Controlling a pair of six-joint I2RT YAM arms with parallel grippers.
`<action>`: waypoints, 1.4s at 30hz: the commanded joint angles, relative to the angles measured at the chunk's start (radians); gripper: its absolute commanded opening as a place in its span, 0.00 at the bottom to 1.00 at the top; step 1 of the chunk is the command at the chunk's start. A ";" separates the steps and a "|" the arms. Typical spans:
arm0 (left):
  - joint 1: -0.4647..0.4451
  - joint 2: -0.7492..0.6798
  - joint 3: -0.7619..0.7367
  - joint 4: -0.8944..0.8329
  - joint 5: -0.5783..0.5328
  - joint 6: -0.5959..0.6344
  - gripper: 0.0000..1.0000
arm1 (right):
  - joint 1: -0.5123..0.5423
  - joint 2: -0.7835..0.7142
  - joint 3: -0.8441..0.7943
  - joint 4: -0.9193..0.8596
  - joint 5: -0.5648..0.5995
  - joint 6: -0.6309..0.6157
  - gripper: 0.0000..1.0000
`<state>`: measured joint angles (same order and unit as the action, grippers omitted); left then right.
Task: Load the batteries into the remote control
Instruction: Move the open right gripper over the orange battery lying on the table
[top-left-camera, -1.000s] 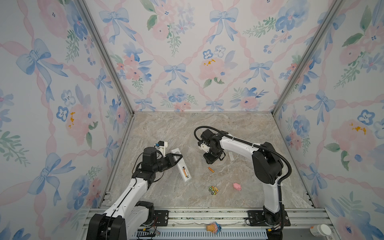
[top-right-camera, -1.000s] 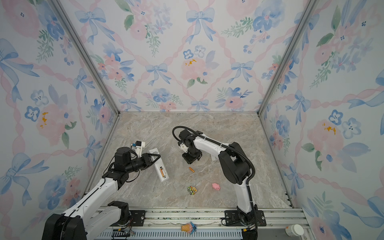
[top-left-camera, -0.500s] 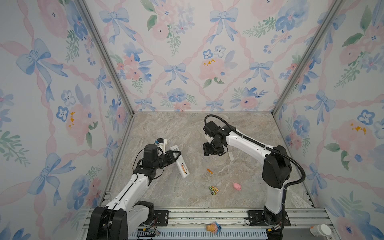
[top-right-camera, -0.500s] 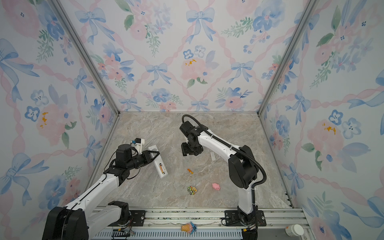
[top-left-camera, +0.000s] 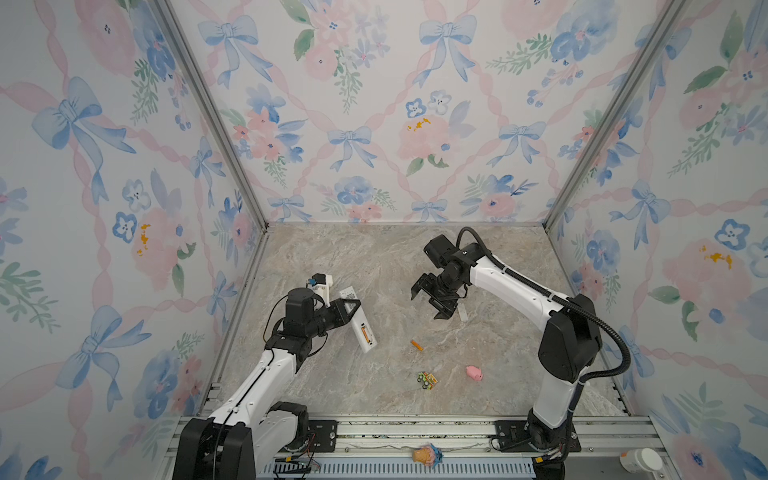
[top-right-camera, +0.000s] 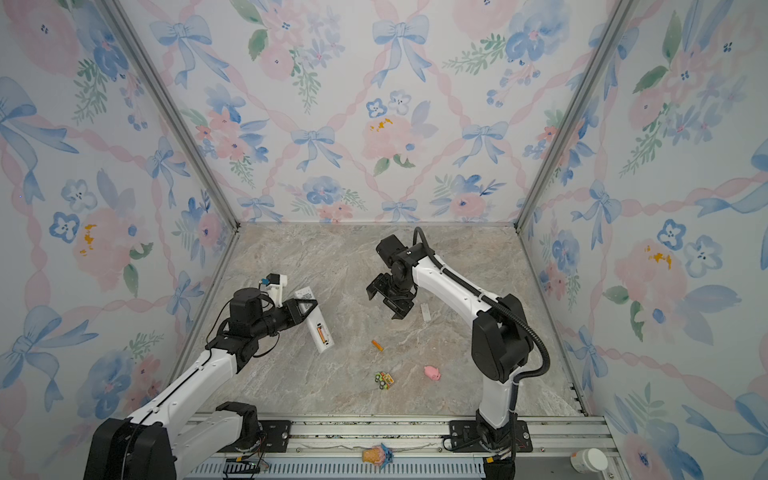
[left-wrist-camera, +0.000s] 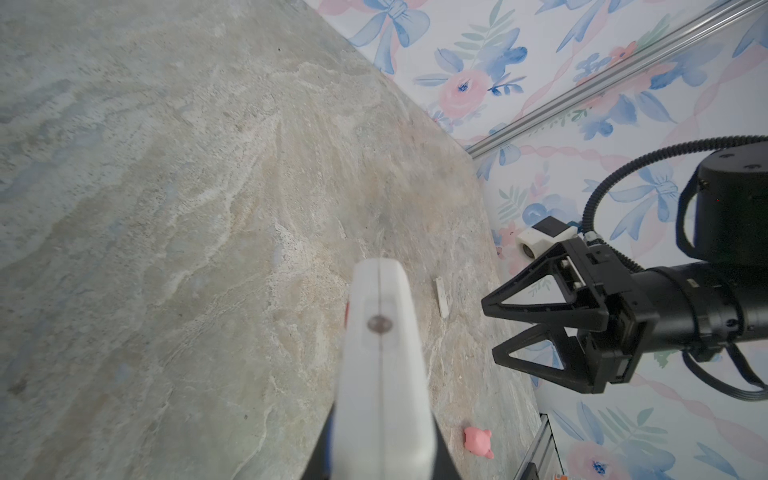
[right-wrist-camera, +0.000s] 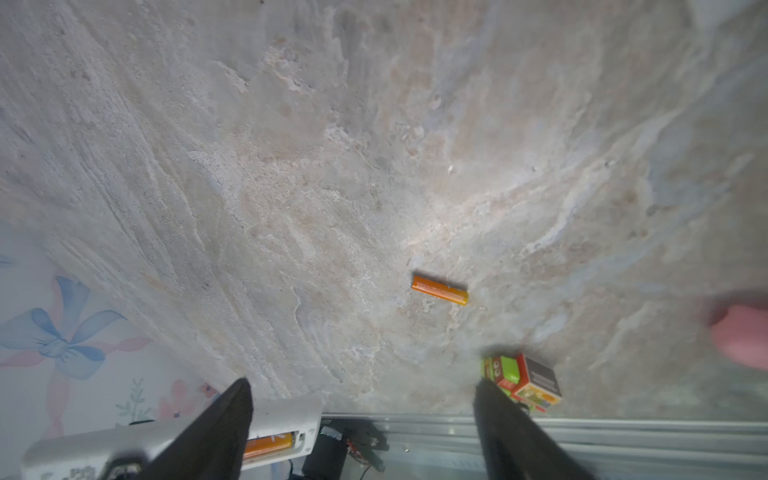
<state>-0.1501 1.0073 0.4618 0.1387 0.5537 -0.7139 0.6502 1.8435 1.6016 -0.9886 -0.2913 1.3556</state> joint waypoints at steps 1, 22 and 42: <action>0.004 -0.035 -0.035 0.038 0.006 0.005 0.00 | 0.058 -0.023 -0.028 0.035 -0.049 0.309 0.85; -0.048 -0.113 -0.020 -0.038 -0.008 0.069 0.00 | 0.204 -0.037 -0.237 0.227 0.064 0.679 0.74; -0.090 -0.140 -0.029 -0.054 -0.009 0.080 0.00 | 0.216 0.000 -0.329 0.297 0.108 0.701 0.66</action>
<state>-0.2329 0.8860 0.4358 0.0792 0.5453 -0.6540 0.8585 1.8217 1.2957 -0.6880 -0.2043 2.0418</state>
